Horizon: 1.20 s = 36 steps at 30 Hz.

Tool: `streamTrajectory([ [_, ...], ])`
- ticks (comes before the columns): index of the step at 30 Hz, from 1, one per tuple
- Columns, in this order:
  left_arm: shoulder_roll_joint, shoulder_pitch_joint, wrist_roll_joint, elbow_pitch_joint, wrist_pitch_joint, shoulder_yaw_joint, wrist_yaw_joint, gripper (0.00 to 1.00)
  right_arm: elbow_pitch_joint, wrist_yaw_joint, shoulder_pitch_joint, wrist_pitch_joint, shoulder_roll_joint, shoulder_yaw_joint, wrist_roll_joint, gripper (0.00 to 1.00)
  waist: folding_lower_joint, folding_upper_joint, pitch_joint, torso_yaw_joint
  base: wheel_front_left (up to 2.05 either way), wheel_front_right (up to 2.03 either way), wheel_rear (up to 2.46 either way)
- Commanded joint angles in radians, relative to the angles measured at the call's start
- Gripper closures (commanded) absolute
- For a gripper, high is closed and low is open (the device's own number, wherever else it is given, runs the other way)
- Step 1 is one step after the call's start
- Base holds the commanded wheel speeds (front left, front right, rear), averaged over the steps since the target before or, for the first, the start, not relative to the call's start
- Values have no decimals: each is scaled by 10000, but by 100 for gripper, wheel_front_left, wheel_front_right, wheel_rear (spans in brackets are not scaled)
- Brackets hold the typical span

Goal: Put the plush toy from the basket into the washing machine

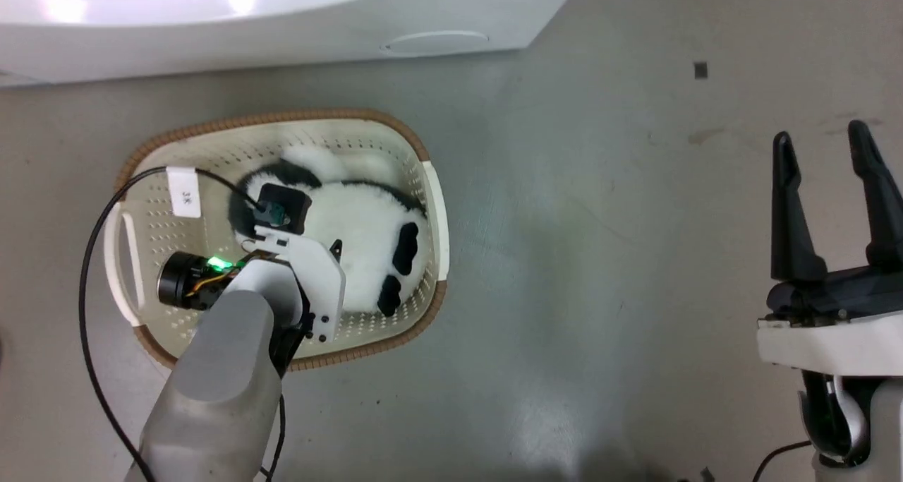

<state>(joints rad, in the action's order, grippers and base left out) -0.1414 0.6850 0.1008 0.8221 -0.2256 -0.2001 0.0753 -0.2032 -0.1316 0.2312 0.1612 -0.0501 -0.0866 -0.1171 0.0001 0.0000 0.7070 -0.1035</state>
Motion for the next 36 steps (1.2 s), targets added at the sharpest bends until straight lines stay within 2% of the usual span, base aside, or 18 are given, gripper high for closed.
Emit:
streamTrajectory([
  [1,-61,318,64,227,-59,-85,74,0,-109,6,234,104,0,-39,-108,0,-1,0,227,-41,0,0,0],
  [5,-130,728,128,638,-32,-297,121,0,-226,6,382,187,0,-60,-190,0,-1,0,635,-108,0,0,0],
  [10,-222,1278,138,1146,312,-525,-30,0,-370,7,528,291,0,-72,-284,0,-1,0,1132,-135,0,0,0],
  [25,-322,2754,370,2692,-16,-1200,-30,0,-736,8,1039,603,0,-96,-243,0,-1,0,2476,-216,0,0,0],
  [26,-332,2815,390,2795,-52,-1254,2,18,-753,8,1078,624,0,-98,-247,0,-1,0,2526,-225,0,0,0],
  [27,-345,2878,412,2898,-51,-1305,30,72,-774,8,1123,644,0,-106,-254,0,-1,0,2569,-234,0,0,0],
  [28,-364,2937,432,3001,-43,-1359,62,100,-796,8,1168,665,0,-123,-266,0,-1,0,2606,-239,0,0,0],
  [36,-560,3388,495,3821,423,-1881,258,100,-791,9,1433,831,-1,-88,-246,0,-1,0,2559,-352,0,0,0],
])
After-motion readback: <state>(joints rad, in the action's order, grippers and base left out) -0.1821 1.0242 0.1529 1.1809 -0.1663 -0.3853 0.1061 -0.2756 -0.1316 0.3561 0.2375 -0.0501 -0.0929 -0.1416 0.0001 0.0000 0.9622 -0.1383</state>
